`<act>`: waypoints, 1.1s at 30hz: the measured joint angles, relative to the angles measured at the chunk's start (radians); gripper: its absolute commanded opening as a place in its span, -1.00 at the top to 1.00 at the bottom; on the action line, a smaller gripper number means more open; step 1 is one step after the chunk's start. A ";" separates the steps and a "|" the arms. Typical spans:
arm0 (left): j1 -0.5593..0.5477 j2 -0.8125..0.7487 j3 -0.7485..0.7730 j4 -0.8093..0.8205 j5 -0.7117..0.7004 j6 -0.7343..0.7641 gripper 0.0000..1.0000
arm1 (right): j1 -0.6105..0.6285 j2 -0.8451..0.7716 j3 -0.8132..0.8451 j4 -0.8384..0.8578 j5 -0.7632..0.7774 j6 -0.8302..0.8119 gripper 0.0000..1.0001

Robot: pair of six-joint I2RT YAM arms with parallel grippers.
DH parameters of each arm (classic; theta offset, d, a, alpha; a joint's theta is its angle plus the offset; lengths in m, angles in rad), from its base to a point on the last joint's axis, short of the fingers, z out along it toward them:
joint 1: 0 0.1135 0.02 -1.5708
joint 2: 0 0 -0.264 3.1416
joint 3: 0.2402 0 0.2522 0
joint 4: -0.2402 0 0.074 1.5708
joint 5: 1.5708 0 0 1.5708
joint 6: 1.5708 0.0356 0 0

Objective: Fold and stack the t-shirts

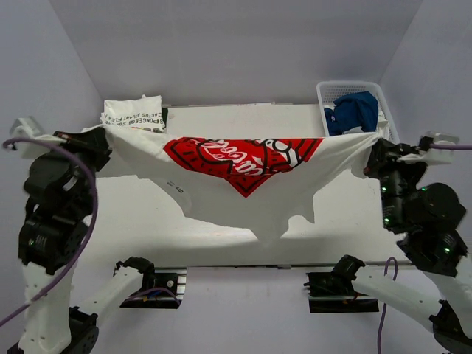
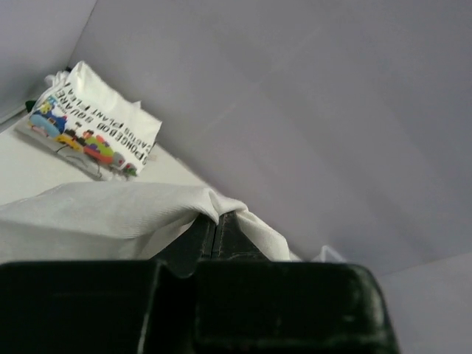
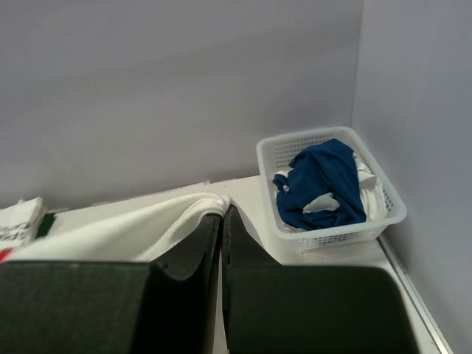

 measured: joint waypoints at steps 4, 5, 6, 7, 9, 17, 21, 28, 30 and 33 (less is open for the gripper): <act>0.001 0.076 -0.164 0.064 0.029 -0.017 1.00 | -0.008 0.114 -0.091 0.148 0.115 -0.048 1.00; 0.002 0.104 -0.232 0.089 0.043 -0.025 1.00 | -0.019 0.155 -0.130 0.188 0.136 -0.060 1.00; 0.005 0.138 -0.297 0.109 0.058 -0.039 1.00 | -0.034 0.206 -0.174 0.223 0.145 -0.066 1.00; 0.008 0.184 -0.365 0.128 0.067 -0.052 1.00 | -0.054 0.267 -0.215 0.248 0.145 -0.062 1.00; 0.018 0.323 -0.480 0.158 0.097 -0.082 1.00 | -0.124 0.404 -0.284 0.266 0.114 -0.026 1.00; 0.090 0.911 -0.444 0.151 0.209 -0.099 -0.29 | -0.457 0.867 -0.294 0.211 -0.143 0.108 -0.81; 0.099 0.928 -0.344 0.158 0.220 -0.090 -0.72 | -0.470 0.951 -0.183 0.146 -0.243 0.126 -0.81; 0.093 0.691 -0.494 0.181 0.246 -0.086 -1.00 | -0.421 0.804 -0.188 0.059 -0.527 0.150 -0.81; 0.091 0.622 -0.571 0.183 0.276 -0.085 -1.00 | -0.380 0.698 -0.249 0.037 -0.620 0.151 -0.81; 0.086 0.546 -0.703 0.222 0.371 -0.077 -1.00 | -0.277 0.579 -0.319 0.009 -0.727 0.167 -0.81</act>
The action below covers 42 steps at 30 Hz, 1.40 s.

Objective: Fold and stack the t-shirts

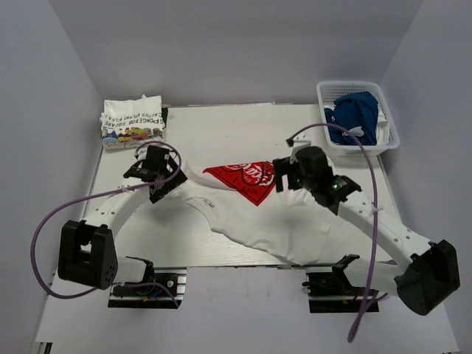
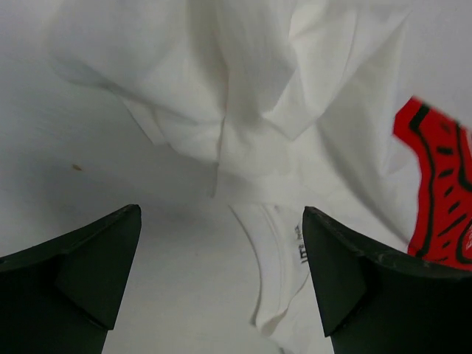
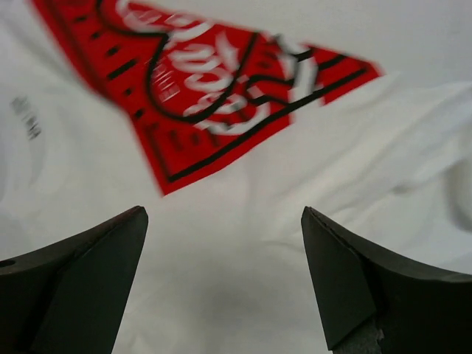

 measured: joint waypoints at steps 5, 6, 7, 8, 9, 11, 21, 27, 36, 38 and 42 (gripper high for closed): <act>-0.022 0.008 -0.116 0.068 0.136 0.014 -1.00 | 0.185 -0.012 -0.101 -0.039 -0.089 0.054 -0.81; -0.027 0.024 -0.122 0.079 0.146 0.015 -1.00 | 0.216 -0.002 -0.123 -0.052 -0.092 0.066 -0.81; -0.033 0.047 -0.122 0.087 0.155 0.016 -1.00 | 0.246 0.011 -0.145 -0.066 -0.093 0.081 -0.81; -0.038 0.068 -0.120 0.095 0.157 0.016 -0.94 | 0.275 0.023 -0.169 -0.082 -0.095 0.096 -0.81; -0.040 0.087 -0.118 0.101 0.158 0.016 -0.91 | 0.300 0.031 -0.184 -0.098 -0.094 0.108 -0.81; -0.044 0.128 -0.116 0.117 0.157 0.016 -0.74 | 0.340 0.036 -0.207 -0.122 -0.094 0.133 -0.81; -0.047 0.187 -0.112 0.171 0.156 -0.006 0.77 | 0.475 0.146 -0.215 -0.178 -0.035 0.211 -0.81; -0.047 0.186 -0.112 0.170 0.162 0.002 1.00 | 0.543 0.150 -0.215 -0.190 -0.010 0.216 -0.81; -0.055 -0.002 -0.116 0.164 0.194 0.007 1.00 | 0.620 0.141 -0.215 -0.116 0.037 0.166 -0.49; -0.055 -0.040 -0.116 0.163 0.198 0.008 1.00 | 0.619 0.161 -0.215 -0.089 0.056 0.159 -0.33; -0.055 -0.072 -0.116 0.159 0.212 0.014 1.00 | 0.618 0.226 -0.215 -0.060 0.096 0.169 0.11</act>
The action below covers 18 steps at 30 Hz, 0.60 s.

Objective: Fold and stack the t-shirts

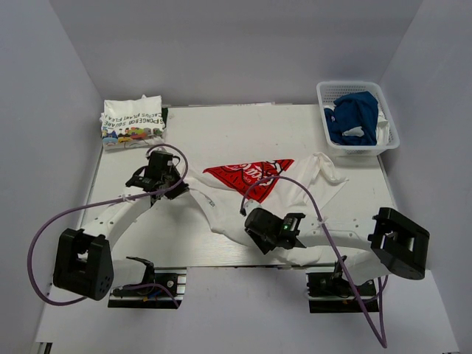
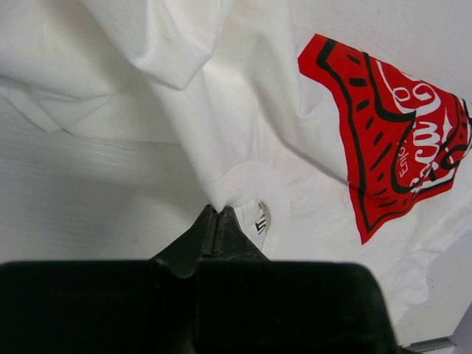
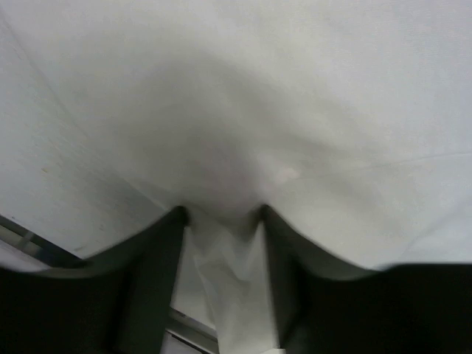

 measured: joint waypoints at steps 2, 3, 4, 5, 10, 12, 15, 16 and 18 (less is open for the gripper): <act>0.000 -0.016 0.000 -0.003 0.003 0.001 1.00 | 0.000 0.020 0.003 0.015 0.006 0.011 0.32; 0.000 -0.026 0.000 -0.004 0.004 0.003 1.00 | 0.000 0.025 0.003 0.023 0.009 0.015 0.44; 0.000 -0.037 0.000 -0.004 0.003 0.004 1.00 | 0.000 0.029 0.006 0.026 0.010 0.019 0.54; 0.000 -0.050 0.000 -0.005 0.003 0.005 1.00 | 0.000 0.033 0.008 0.027 0.012 0.023 0.67; 0.000 -0.103 0.000 -0.012 0.000 0.011 1.00 | 0.000 0.034 0.016 0.016 0.045 0.049 1.00; 0.000 -0.118 0.000 -0.016 -0.006 0.011 1.00 | 0.000 0.012 0.017 -0.009 0.062 0.061 1.00; 0.000 -0.135 0.000 -0.019 -0.016 0.012 1.00 | 0.000 -0.092 0.031 -0.058 0.092 0.065 1.00; 0.000 -0.138 0.002 -0.019 -0.017 0.015 1.00 | 0.000 -0.134 0.044 -0.064 0.110 0.066 1.00; 0.000 -0.145 0.009 -0.021 -0.018 0.018 1.00 | 0.000 -0.207 0.081 -0.075 0.156 0.066 1.00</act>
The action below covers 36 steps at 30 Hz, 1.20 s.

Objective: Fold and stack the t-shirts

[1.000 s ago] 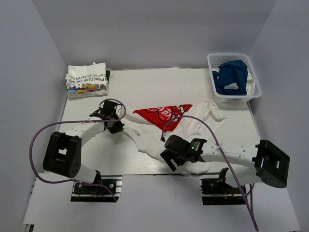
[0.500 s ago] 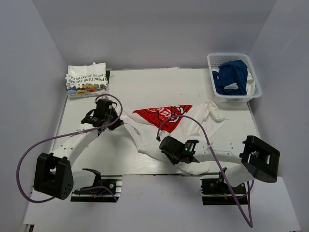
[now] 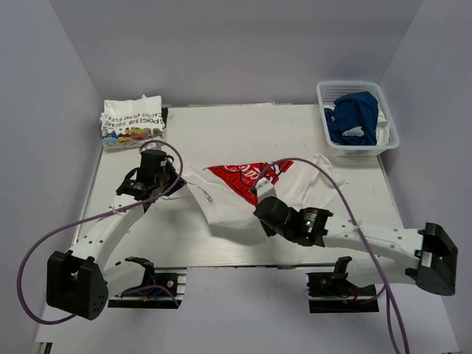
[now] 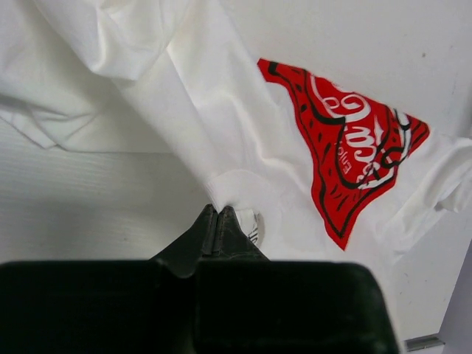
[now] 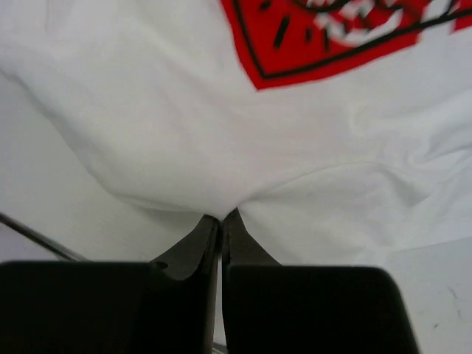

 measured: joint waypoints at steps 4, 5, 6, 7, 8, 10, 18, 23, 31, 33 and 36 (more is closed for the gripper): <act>0.000 -0.006 0.061 -0.013 -0.018 0.007 1.00 | 0.000 -0.082 0.133 -0.039 0.160 0.006 1.00; 0.000 -0.006 0.094 -0.021 -0.026 0.008 1.00 | 0.000 -0.093 0.172 -0.042 0.208 0.005 1.00; 0.000 -0.006 0.135 -0.028 -0.034 0.010 1.00 | 0.000 -0.100 0.211 -0.050 0.249 0.002 1.00; 0.000 -0.007 0.174 -0.026 -0.041 0.013 1.00 | 0.000 -0.102 0.262 -0.066 0.293 -0.008 1.00; 0.000 -0.012 0.218 -0.021 -0.047 0.018 1.00 | 0.000 -0.102 0.313 -0.068 0.334 -0.023 1.00; -0.001 -0.026 0.307 -0.018 -0.067 0.031 1.00 | 0.000 -0.101 0.417 -0.077 0.401 -0.061 1.00; -0.005 -0.133 0.584 0.011 -0.118 0.103 1.00 | 0.000 -0.146 0.733 0.008 0.382 -0.314 1.00; -0.005 -0.182 0.738 0.026 -0.095 0.143 1.00 | 0.000 -0.168 0.916 -0.004 0.109 -0.403 1.00; 0.009 -0.190 1.139 0.018 0.098 0.199 1.00 | 0.000 -0.172 1.159 -0.079 -0.416 -0.470 1.00; 0.010 -0.194 1.234 0.019 0.145 0.200 1.00 | 0.000 -0.200 1.172 -0.084 -0.505 -0.475 1.00; 0.016 -0.201 1.352 0.031 0.215 0.194 1.00 | 0.000 -0.243 1.173 -0.083 -0.606 -0.478 1.00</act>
